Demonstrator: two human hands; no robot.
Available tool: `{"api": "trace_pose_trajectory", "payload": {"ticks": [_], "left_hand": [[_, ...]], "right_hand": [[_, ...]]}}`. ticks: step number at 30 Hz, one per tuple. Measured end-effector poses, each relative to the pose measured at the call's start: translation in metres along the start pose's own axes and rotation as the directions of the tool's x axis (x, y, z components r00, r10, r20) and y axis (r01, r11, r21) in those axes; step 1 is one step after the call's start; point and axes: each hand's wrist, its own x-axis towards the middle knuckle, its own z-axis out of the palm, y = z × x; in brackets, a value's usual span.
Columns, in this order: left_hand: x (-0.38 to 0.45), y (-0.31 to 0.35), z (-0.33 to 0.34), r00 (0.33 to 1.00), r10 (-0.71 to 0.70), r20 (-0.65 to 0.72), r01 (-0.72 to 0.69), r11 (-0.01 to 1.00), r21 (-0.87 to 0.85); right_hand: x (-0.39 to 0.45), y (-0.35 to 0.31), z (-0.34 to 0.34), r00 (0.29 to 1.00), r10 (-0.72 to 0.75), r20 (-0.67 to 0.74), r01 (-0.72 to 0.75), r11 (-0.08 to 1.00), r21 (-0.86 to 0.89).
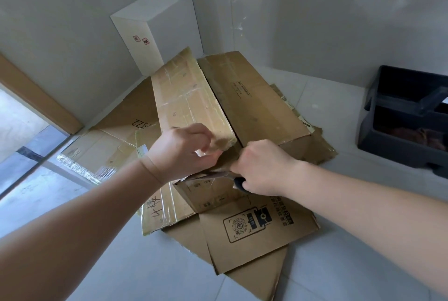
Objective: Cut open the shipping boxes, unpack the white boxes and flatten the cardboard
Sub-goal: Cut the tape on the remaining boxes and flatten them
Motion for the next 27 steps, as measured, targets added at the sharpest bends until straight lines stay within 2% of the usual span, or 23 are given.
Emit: {"api": "trace_pose_trajectory", "payload": {"ticks": [5,8,12,15,17,20,23,27], "left_hand": [[-0.001,0.001,0.004,0.998,0.053,0.030,-0.055,0.996,0.067],[0.000,0.003,0.011,0.995,0.075,0.070,-0.082,0.991,0.105],[0.006,0.010,0.033,0.962,0.043,0.270,-0.084,0.986,0.142],[0.023,0.015,0.051,0.893,-0.059,0.446,-0.039,0.978,0.207],[0.035,0.019,0.063,0.861,-0.104,0.498,-0.019,0.972,0.235],[0.049,0.023,0.068,0.905,-0.076,0.419,0.001,0.984,0.177],[0.053,0.025,0.064,0.966,0.066,0.252,-0.101,0.986,0.130],[0.054,0.026,0.059,0.975,0.132,0.177,-0.152,0.983,0.106]], "right_hand": [[0.001,-0.010,0.012,0.999,-0.029,0.016,0.028,0.999,0.042],[-0.028,0.008,0.026,0.999,0.029,-0.014,-0.028,0.998,0.065],[-0.081,0.047,0.037,0.981,0.192,-0.032,-0.191,0.981,0.043],[-0.110,0.074,0.036,0.946,0.320,-0.046,-0.320,0.947,0.001],[-0.122,0.086,0.036,0.922,0.386,-0.038,-0.387,0.922,-0.017],[-0.135,0.098,0.035,0.894,0.448,0.018,-0.447,0.893,-0.047],[-0.143,0.103,0.033,0.881,0.472,-0.001,-0.472,0.881,-0.006],[-0.141,0.103,0.033,0.873,0.488,-0.021,-0.486,0.872,0.054]]}}
